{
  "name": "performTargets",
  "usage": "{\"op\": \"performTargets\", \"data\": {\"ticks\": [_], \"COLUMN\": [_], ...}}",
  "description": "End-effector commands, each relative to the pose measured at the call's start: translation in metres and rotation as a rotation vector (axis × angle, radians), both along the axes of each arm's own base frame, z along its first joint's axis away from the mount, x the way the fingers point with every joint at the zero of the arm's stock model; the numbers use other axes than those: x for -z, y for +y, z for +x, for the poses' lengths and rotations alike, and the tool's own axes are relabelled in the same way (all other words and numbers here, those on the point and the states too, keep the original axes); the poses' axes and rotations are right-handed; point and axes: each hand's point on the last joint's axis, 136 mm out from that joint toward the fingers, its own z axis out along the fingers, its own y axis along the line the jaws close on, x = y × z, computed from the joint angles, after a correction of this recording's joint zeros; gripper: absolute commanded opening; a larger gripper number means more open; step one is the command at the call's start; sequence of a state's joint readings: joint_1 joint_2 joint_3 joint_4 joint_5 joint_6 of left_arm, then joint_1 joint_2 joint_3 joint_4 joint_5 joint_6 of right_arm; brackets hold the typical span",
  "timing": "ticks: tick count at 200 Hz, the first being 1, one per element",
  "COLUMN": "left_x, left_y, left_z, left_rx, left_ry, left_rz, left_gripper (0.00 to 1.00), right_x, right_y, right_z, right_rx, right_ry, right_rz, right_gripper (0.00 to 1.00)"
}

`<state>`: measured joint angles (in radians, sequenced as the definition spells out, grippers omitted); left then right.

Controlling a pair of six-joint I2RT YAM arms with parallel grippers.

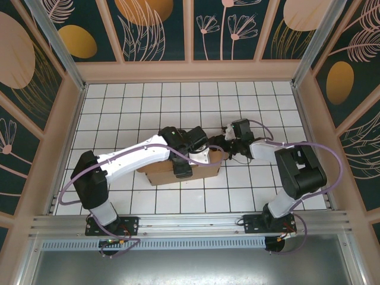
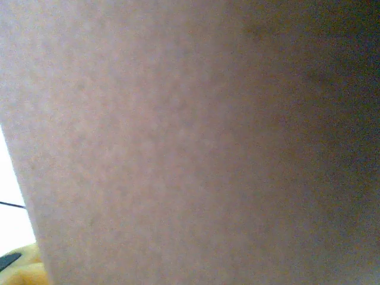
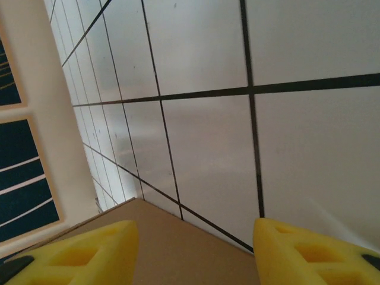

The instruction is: Fold the paper box

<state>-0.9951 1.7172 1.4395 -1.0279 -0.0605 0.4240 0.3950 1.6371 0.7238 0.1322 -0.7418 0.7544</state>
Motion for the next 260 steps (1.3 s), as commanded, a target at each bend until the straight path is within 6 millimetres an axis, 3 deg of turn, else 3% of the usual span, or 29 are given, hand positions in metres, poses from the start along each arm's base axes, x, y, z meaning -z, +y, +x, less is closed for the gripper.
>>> {"op": "performTargets", "data": {"ticks": [1, 24, 34, 96, 120, 148, 157, 178, 205, 260], "left_x": [0.022, 0.037, 0.033, 0.058, 0.06, 0.062, 0.073, 0.079, 0.081, 0.076], "left_y": [-0.002, 0.006, 0.007, 0.01, 0.007, 0.003, 0.004, 0.002, 0.001, 0.002], "left_z": [0.003, 0.003, 0.004, 0.005, 0.01, 0.017, 0.017, 0.017, 0.016, 0.016], "left_rx": [0.008, 0.01, 0.008, 0.012, 0.032, 0.031, 0.031, 0.032, 0.027, 0.029], "left_ry": [0.009, -0.022, -0.058, -0.045, -0.029, 0.013, 0.034, 0.05, 0.06, 0.048], "left_rz": [0.021, 0.016, -0.021, -0.104, -0.113, -0.119, -0.091, -0.087, -0.085, -0.097], "left_gripper": [0.57, 0.57, 0.57, 0.54, 0.54, 0.52, 0.52, 0.51, 0.51, 0.51], "right_x": [-0.003, -0.016, -0.023, -0.102, -0.129, -0.154, -0.159, -0.164, -0.153, -0.117], "right_y": [-0.003, -0.02, -0.028, -0.068, -0.079, -0.077, -0.074, -0.061, -0.052, -0.056], "right_z": [0.002, 0.011, 0.015, 0.037, 0.032, 0.015, 0.007, -0.017, -0.04, -0.054], "right_rx": [0.011, 0.067, 0.094, 0.188, 0.196, 0.155, 0.131, 0.061, 0.004, -0.009], "right_ry": [-0.039, -0.092, -0.115, -0.332, -0.39, -0.419, -0.417, -0.4, -0.383, -0.344], "right_rz": [0.007, -0.026, -0.046, -0.215, -0.262, -0.242, -0.219, -0.187, -0.239, -0.33], "right_gripper": [0.53, 0.52, 0.53, 0.55, 0.55, 0.53, 0.51, 0.5, 0.51, 0.52]}}
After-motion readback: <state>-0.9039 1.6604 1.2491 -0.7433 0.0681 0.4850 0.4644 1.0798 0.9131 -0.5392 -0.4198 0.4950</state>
